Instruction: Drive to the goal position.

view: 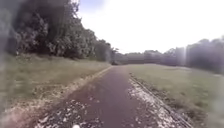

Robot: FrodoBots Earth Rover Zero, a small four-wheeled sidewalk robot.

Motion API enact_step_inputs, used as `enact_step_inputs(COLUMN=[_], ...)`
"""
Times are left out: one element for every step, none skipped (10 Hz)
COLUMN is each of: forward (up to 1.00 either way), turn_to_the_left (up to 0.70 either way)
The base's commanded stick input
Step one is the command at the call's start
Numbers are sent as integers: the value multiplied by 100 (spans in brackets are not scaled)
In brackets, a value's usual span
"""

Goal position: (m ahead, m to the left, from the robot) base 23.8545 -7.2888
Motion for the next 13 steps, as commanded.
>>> enact_step_inputs(forward=[85,85,85,85,85,85,85,85,85,85,85,85,85], turn_to_the_left=[0,0,0,0,0,0,0,0,0,0,0,0,0])
